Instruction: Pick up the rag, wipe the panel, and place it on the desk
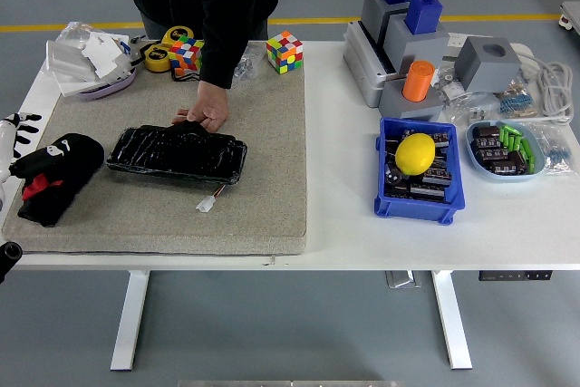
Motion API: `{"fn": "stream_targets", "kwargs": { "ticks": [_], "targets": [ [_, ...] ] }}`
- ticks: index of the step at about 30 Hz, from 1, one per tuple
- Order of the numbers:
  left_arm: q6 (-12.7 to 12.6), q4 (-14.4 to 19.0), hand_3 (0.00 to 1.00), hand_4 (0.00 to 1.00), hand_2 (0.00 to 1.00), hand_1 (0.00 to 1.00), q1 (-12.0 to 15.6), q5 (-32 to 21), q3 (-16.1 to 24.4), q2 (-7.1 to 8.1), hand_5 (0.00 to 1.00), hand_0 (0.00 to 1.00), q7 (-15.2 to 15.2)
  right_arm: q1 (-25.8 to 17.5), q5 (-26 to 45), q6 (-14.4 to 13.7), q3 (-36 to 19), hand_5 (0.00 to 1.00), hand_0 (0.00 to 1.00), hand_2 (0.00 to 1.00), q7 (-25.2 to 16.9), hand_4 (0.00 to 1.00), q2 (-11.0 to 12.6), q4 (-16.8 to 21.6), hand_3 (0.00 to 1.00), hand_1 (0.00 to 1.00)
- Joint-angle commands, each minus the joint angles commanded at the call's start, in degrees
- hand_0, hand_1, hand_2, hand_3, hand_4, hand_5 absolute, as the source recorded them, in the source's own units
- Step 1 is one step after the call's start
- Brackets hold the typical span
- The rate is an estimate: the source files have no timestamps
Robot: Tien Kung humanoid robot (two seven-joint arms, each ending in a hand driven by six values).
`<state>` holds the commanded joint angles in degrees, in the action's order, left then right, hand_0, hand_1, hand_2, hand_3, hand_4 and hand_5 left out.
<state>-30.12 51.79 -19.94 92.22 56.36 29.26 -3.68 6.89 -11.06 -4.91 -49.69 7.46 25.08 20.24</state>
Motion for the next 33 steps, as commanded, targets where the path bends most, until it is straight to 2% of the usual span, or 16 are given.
{"fn": "stream_targets", "kwargs": {
  "ticks": [3,4,9,10,15,16,21,22,26,33],
  "targets": [
    [0.2,0.0,0.778,0.998,0.713,0.623,0.2,0.3,0.1,-0.06,0.738,0.397,-0.4,0.0,0.1,0.1,0.1,0.623,0.721,0.675,0.0,0.998,0.0,0.0,0.623,0.627],
    [0.2,0.2,0.784,0.998,0.718,0.627,0.3,0.5,0.3,-0.08,0.777,0.403,-0.4,0.0,0.1,0.1,0.1,0.621,0.721,0.674,0.0,0.998,0.0,-0.1,0.622,0.627],
    [0.6,2.4,0.784,0.998,0.718,0.627,1.0,1.0,2.3,0.17,0.777,0.403,-1.0,-0.1,0.2,0.2,-0.1,0.621,0.721,0.674,0.1,0.998,-0.1,-0.2,0.622,0.627],
    [0.9,3.6,0.790,0.998,0.726,0.640,1.3,1.2,3.2,0.46,0.814,0.416,-1.5,-0.1,0.2,0.1,-0.2,0.619,0.721,0.674,0.1,0.998,-0.1,-0.1,0.621,0.626],
    [1.1,8.8,0.790,0.998,0.726,0.640,2.5,1.9,7.3,1.50,0.814,0.416,-2.8,-0.1,0.2,0.0,-0.3,0.619,0.721,0.674,0.0,0.998,-0.1,-0.2,0.621,0.626],
    [1.2,9.8,0.790,0.998,0.726,0.646,2.6,2.3,8.1,1.67,0.847,0.419,-3.2,-0.1,0.1,0.0,-0.3,0.618,0.720,0.674,0.0,0.998,-0.1,-0.1,0.621,0.626],
    [2.9,13.9,0.790,0.998,0.726,0.646,3.6,1.0,9.6,3.01,0.847,0.419,-5.9,0.0,0.3,0.0,-0.3,0.618,0.720,0.674,-0.1,0.998,-0.2,-0.2,0.621,0.626],
    [3.1,14.6,0.793,0.998,0.730,0.649,3.9,0.2,9.7,3.25,0.822,0.419,-6.2,0.0,0.3,0.0,-0.2,0.617,0.723,0.674,-0.1,0.998,-0.2,-0.3,0.620,0.626],
    [3.3,18.6,0.793,0.998,0.730,0.649,5.9,-2.5,11.4,3.88,0.822,0.419,-7.5,-0.2,0.4,0.0,0.0,0.617,0.723,0.674,-0.1,0.998,-0.5,-0.4,0.620,0.626],
    [3.5,26.4,0.793,0.998,0.724,0.642,9.4,-3.0,14.8,5.05,0.814,0.417,-8.8,-0.3,0.2,-0.1,0.1,0.616,0.722,0.674,0.0,0.998,-0.5,-0.5,0.619,0.626]
  ]
}}
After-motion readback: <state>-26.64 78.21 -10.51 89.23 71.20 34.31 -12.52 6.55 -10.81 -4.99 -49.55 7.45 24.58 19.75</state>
